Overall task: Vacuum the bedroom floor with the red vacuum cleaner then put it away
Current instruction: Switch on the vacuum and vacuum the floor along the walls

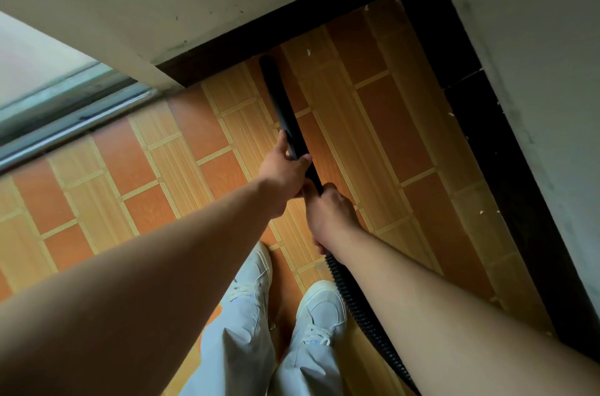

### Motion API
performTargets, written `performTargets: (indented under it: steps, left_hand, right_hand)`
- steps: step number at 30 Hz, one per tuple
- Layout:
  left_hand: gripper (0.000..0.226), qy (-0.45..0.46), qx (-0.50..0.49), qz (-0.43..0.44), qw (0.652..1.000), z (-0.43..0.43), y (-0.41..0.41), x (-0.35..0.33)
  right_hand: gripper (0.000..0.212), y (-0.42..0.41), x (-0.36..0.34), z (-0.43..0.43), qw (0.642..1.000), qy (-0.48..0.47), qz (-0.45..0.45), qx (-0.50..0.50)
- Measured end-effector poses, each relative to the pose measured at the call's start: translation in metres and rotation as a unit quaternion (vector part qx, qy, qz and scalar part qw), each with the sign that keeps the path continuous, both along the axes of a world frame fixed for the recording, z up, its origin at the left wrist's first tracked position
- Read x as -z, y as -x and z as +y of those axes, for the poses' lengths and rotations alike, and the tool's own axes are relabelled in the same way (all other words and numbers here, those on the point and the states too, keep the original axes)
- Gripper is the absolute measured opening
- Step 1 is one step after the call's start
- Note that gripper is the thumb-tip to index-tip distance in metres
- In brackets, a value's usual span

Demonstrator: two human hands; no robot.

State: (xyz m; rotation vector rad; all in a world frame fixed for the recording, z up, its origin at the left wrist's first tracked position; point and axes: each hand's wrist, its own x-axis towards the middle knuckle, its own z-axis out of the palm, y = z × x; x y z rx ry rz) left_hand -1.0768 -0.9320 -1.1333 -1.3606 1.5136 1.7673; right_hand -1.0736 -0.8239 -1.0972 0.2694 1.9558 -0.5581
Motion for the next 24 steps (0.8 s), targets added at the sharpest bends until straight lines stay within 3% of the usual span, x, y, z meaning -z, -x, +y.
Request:
performTargets:
  steps: [21, 24]
  left_hand:
    - [0.080, -0.043, 0.009, -0.010, 0.999, -0.007, -0.006, -0.019]
    - [0.080, -0.042, 0.009, -0.007, 0.999, -0.005, -0.004, -0.019]
  right_hand:
    - [0.056, 0.000, -0.028, -0.004, 0.999, -0.013, -0.028, -0.021]
    - [0.045, -0.001, -0.024, -0.003, 0.999, -0.007, 0.016, -0.044]
